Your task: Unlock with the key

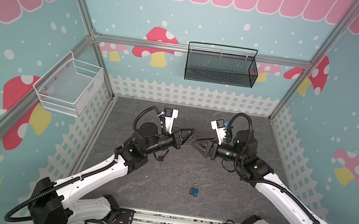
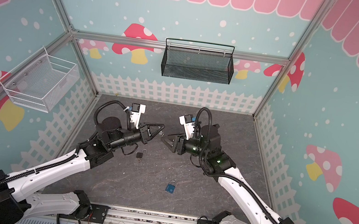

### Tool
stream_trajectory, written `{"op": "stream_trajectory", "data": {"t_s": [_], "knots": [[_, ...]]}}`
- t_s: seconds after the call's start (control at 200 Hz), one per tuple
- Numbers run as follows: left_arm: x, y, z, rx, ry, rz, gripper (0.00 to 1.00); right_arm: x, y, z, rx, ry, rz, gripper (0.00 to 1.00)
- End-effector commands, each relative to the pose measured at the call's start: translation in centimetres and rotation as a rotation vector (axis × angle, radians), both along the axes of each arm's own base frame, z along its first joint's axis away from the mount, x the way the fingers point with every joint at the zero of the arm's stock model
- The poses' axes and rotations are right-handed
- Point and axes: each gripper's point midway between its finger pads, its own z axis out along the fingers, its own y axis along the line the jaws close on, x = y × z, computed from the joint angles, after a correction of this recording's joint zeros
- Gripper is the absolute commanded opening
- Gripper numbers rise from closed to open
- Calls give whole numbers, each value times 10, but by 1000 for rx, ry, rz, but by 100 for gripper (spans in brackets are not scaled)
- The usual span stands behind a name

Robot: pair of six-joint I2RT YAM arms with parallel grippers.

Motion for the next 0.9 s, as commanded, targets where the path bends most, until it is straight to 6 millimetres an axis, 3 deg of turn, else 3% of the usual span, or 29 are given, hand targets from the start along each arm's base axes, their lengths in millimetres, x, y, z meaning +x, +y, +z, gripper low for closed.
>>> {"op": "stream_trajectory", "data": {"t_s": [0.0, 0.5, 0.895], "knots": [[-8, -2, 18, -37, -57, -38, 0, -7, 7, 20, 78, -32, 76, 54], [-11, -7, 20, -38, -72, -68, 0, 4, 9, 27, 133, -28, 59, 36], [-9, -4, 23, -49, -87, -48, 0, 5, 12, 19, 153, 14, 74, 22]]}}
